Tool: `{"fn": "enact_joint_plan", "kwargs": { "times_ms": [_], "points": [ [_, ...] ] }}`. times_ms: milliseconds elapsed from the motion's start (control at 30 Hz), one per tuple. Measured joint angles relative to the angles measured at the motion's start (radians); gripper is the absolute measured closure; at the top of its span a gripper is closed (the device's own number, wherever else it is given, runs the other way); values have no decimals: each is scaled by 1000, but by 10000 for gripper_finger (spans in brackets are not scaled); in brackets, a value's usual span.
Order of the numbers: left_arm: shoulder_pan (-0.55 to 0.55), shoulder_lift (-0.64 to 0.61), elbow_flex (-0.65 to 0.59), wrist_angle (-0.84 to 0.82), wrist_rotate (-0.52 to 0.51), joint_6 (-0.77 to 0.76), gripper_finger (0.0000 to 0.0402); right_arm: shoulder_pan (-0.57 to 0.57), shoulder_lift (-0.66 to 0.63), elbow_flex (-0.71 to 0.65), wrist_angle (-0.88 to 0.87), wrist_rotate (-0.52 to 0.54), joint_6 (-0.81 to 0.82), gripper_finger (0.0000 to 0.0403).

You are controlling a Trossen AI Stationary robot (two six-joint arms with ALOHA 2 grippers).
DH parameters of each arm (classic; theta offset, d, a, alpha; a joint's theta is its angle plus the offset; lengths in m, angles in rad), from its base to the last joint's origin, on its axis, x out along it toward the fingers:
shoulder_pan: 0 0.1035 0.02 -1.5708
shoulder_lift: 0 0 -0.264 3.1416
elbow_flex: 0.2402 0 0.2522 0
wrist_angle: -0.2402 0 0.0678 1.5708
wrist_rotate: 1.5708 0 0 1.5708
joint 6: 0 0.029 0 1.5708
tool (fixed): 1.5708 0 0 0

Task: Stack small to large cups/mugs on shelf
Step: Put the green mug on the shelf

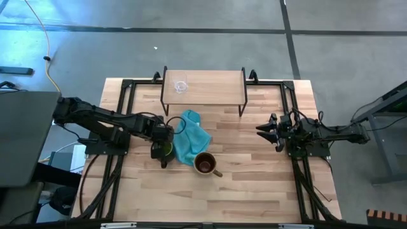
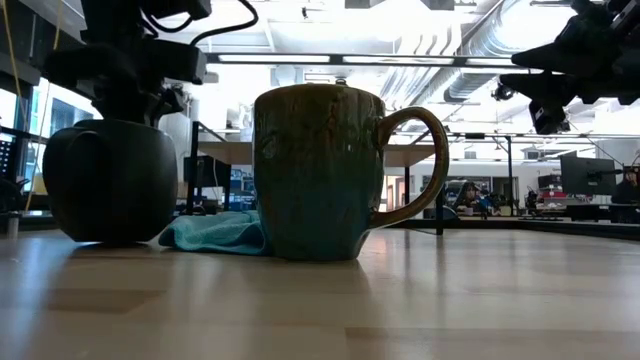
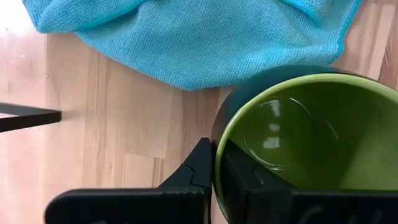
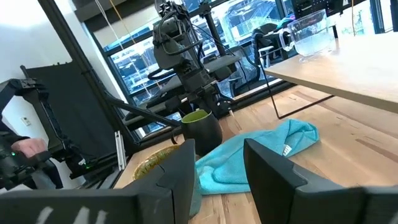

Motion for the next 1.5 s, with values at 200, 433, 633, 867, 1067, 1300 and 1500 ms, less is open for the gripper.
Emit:
{"fn": "enact_joint_plan", "kwargs": {
  "times_ms": [200, 433, 633, 867, 1067, 1300, 1500],
  "points": [
    [0, -2, -1, 8, 1, -9, 398, 0, 0, 0, 0, 0, 16, 275],
    [-1, 0, 25, 12, 33, -15, 348, 0, 0, 0, 0, 0, 17, 275],
    [0, 0, 38, 10, 38, -18, 308, 0, 0, 0, 0, 0, 17, 275],
    [0, 0, 38, 2, 70, -44, 295, 0, 0, 0, 0, -1, 16, 275],
    [0, 0, 39, -1, 81, -66, 294, 0, 0, 0, 0, -1, 13, 275],
    [0, -6, 41, -37, 83, -79, 293, 0, 0, 0, 0, -1, 13, 275],
    [0, -24, 124, -92, 64, -82, 293, 0, 0, 0, -1, -1, 0, 275]
  ]
}}
